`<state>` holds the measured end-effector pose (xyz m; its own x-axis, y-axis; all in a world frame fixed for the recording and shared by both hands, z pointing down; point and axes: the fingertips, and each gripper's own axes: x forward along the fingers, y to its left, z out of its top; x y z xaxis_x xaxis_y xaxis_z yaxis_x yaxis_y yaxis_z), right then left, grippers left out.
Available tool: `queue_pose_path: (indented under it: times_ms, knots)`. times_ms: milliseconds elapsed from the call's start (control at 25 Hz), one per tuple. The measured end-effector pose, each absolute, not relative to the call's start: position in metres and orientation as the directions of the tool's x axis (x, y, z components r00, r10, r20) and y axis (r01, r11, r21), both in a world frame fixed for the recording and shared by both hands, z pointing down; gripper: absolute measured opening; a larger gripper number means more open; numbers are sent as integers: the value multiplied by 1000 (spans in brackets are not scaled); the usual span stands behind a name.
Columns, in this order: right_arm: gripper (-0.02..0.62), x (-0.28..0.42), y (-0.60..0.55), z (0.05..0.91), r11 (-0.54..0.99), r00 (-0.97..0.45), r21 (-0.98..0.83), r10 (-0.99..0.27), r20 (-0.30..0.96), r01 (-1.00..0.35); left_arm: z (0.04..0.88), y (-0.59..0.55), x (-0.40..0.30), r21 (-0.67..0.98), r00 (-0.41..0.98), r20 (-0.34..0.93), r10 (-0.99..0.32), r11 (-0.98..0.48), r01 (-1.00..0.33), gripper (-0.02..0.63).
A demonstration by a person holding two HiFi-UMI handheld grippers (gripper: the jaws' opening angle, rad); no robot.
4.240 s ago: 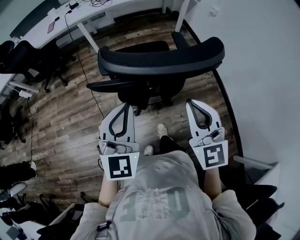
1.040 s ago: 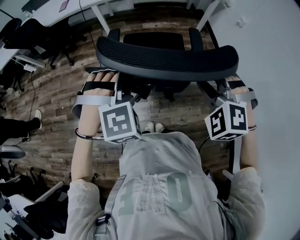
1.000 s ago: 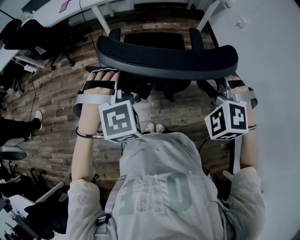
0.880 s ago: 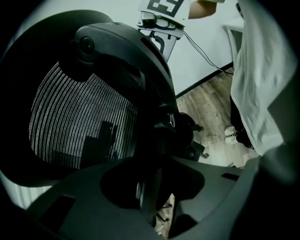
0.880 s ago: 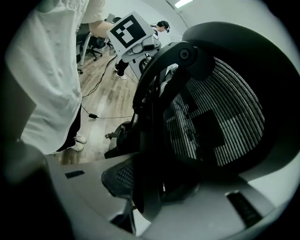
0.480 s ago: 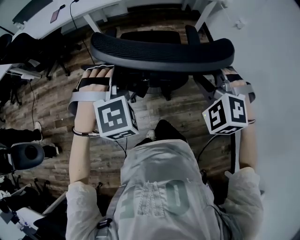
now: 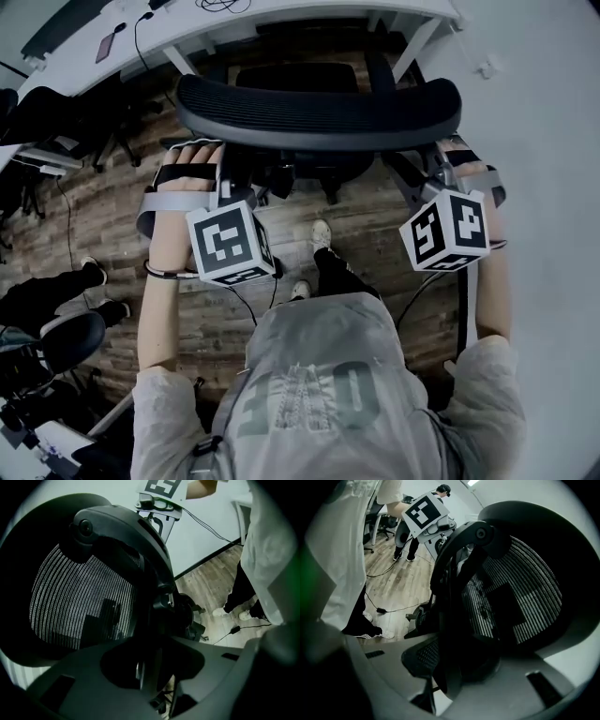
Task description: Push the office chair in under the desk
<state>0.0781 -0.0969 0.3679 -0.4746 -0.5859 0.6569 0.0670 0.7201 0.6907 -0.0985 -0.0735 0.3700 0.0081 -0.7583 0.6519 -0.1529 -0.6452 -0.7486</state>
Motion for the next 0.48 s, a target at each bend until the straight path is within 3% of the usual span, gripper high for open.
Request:
queue_pose_path:
  times_ms: [480]
  knots:
    - [103,63,-226,372,720,-495,683,-551,672,125,373,-191,-112,-769,-77,629,-773,-605,-207,155]
